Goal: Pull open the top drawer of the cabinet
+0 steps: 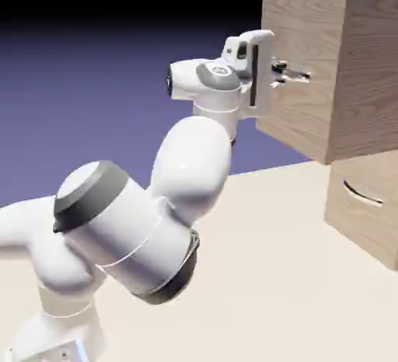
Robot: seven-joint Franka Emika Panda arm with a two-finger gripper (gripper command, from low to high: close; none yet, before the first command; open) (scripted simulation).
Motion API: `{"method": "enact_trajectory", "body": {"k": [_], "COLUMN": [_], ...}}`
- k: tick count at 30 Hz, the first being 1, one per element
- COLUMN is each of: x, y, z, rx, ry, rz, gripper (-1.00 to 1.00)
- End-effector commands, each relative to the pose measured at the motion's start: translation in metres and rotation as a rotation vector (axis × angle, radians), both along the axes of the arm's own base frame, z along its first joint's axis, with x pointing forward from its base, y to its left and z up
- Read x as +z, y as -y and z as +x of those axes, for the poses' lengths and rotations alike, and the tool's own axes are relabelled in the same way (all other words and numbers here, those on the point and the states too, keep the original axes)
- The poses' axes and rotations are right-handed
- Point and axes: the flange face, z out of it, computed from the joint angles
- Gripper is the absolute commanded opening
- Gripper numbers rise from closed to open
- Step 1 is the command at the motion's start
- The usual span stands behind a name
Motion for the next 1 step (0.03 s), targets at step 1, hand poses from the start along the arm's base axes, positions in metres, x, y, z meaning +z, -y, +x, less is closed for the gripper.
{"method": "enact_trajectory", "body": {"k": [1], "x": [0.0007], "y": [0.0003], "z": [-0.0133], "rx": [0.001], "ry": [0.0], "rz": [0.002], "gripper": [1.0]}}
